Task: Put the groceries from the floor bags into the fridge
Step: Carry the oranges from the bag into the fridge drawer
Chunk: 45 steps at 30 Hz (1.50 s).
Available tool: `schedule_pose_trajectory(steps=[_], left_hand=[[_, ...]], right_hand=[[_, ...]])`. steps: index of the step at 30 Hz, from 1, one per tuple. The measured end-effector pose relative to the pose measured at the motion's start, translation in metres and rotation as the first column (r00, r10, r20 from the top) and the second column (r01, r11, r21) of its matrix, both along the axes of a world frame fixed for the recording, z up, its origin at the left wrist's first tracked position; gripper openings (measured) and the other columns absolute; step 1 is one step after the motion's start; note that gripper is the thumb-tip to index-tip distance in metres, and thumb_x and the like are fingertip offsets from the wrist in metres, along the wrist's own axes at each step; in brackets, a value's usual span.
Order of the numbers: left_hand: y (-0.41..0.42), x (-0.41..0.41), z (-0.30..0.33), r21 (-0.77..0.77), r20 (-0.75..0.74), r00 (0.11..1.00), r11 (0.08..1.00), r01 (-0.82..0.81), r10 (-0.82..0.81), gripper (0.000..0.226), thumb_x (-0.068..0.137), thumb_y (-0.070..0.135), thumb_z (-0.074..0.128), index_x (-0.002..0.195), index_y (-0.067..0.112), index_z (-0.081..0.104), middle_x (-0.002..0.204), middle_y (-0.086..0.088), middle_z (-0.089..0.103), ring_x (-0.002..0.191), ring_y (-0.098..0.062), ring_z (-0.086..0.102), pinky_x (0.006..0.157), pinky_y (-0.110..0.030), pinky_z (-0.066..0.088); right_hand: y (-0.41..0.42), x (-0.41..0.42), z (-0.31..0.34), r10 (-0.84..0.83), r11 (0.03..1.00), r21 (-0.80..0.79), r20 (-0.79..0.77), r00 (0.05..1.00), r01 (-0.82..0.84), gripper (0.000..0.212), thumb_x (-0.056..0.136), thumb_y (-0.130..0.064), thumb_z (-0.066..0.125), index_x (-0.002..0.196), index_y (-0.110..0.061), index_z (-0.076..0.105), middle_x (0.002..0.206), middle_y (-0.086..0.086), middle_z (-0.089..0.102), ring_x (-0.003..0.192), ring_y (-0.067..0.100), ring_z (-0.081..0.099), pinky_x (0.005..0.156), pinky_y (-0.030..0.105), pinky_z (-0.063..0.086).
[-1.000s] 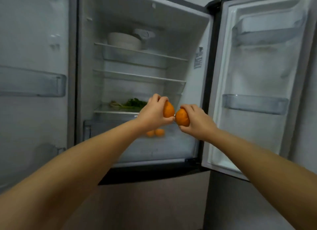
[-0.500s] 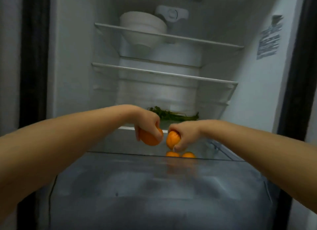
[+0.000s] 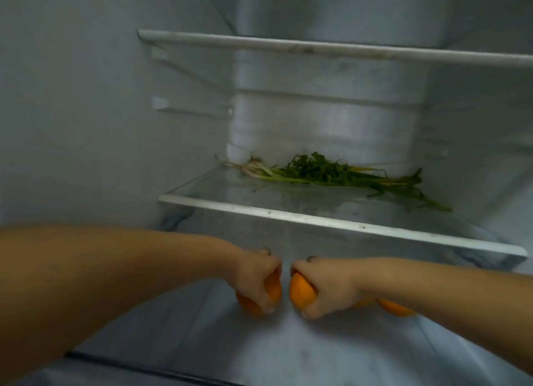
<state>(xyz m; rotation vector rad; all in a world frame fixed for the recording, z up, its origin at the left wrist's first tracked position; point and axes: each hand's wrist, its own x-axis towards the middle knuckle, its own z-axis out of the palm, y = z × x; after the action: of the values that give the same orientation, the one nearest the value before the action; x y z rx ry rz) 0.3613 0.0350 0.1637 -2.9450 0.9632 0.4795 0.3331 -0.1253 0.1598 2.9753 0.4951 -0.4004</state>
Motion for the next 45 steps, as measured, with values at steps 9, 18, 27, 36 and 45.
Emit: schedule_pose_trajectory(steps=[9, 18, 27, 36, 45], left_hand=[[-0.004, -0.010, 0.013, 0.148, 0.005, 1.000, 0.989, -0.026, 0.025, 0.090, 0.080, 0.050, 0.067, 0.148, 0.022, 0.014, 0.149, -0.008, 0.023, 0.134, -0.031, 0.035, 0.106, -0.040, 0.038], [0.017, -0.074, 0.097, 0.010, 0.065, 0.991, 0.993, -0.115, 0.114, 0.045, 0.088, 0.037, 0.062, 0.126, 0.013, 0.053, 0.109, -0.007, 0.057, 0.079, -0.012, 0.055, 0.073, -0.030, 0.051], [0.096, -0.231, 0.092, -0.471, 0.567, 0.691, 0.864, -0.175, 0.449, 0.023, 0.088, 0.033, 0.054, 0.105, 0.018, 0.060, 0.106, -0.006, 0.065, 0.101, -0.029, 0.060, 0.079, -0.032, 0.046], [0.203, -0.413, -0.019, -0.706, 0.346, 0.656, 0.646, -0.289, 0.671, 0.016, 0.089, 0.027, 0.056, 0.098, 0.016, 0.062, 0.086, -0.001, 0.062, 0.089, -0.026, 0.061, 0.074, -0.033, 0.047], [0.375, -0.624, -0.152, -0.765, 0.027, 0.376, 0.261, -0.589, 0.926, 0.015, 0.089, 0.026, 0.055, 0.096, 0.014, 0.061, 0.090, 0.000, 0.064, 0.086, -0.021, 0.060, 0.076, -0.036, 0.050]], right_hand=[[0.014, -0.017, 0.029, -0.015, 0.988, -0.154, -0.009, 1.000, 0.013, 0.083, 0.082, -0.054, 0.062, 0.147, -0.028, 0.018, 0.139, 0.009, 0.041, 0.122, 0.029, 0.048, 0.098, 0.040, 0.044], [0.036, -0.082, 0.099, -0.060, 0.981, -0.188, -0.027, 0.998, 0.054, 0.062, 0.091, -0.048, 0.054, 0.143, -0.021, 0.034, 0.134, 0.004, 0.051, 0.113, 0.025, 0.056, 0.099, 0.040, 0.047], [0.076, -0.211, 0.112, 0.127, 0.992, -0.102, 0.631, 0.765, -0.081, 0.029, 0.094, -0.033, 0.045, 0.113, -0.015, 0.057, 0.116, 0.010, 0.057, 0.106, 0.031, 0.055, 0.076, 0.034, 0.044], [0.166, -0.347, 0.021, 0.277, 0.924, 0.041, 0.615, 0.738, -0.380, 0.029, 0.094, -0.031, 0.046, 0.119, -0.017, 0.051, 0.118, 0.006, 0.050, 0.109, 0.028, 0.051, 0.078, 0.037, 0.047], [0.386, -0.485, -0.117, 0.501, 0.799, 0.126, 0.400, 0.767, -0.588, 0.032, 0.091, -0.027, 0.050, 0.121, -0.020, 0.054, 0.122, 0.006, 0.053, 0.113, 0.029, 0.052, 0.084, 0.037, 0.045]])
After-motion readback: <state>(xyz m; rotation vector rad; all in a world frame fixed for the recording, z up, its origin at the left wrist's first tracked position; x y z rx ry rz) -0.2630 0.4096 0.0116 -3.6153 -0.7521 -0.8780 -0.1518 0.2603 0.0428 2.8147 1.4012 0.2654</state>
